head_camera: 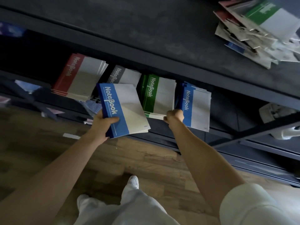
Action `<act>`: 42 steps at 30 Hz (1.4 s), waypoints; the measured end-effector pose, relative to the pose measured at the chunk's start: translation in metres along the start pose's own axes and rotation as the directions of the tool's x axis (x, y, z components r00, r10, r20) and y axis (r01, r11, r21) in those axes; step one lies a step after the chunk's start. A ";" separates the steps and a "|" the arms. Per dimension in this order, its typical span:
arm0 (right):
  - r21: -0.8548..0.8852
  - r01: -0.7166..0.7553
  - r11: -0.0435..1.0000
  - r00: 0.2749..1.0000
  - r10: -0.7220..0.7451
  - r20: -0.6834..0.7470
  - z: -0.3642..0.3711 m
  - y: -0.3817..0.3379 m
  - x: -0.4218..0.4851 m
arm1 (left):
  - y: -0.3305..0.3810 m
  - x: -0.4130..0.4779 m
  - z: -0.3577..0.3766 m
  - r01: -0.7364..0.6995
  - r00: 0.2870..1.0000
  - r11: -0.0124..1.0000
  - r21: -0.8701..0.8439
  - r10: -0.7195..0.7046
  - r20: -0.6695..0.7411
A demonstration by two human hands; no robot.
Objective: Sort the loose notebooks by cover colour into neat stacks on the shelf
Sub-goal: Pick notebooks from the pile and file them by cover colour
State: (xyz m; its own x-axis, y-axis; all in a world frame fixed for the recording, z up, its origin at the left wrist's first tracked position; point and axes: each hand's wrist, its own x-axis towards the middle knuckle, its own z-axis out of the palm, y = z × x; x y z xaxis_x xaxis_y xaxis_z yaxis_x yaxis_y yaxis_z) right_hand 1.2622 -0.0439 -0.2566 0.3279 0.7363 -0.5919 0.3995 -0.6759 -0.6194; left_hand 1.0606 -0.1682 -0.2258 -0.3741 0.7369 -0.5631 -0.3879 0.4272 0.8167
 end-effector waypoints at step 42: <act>-0.435 0.128 0.891 0.950 -0.236 -0.204 -0.114 0.059 0.039 | -0.029 -0.002 0.125 0.021 0.982 0.972 0.232 -0.063 0.175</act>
State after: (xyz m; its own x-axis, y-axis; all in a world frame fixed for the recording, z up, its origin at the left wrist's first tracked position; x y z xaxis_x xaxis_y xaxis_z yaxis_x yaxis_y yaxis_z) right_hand 1.3963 -0.0512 -0.2571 0.3921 0.8659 -0.3107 0.7702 -0.4937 -0.4037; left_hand 1.1777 -0.1166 -0.2331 -0.1954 0.7890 -0.5825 -0.1895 0.5524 0.8118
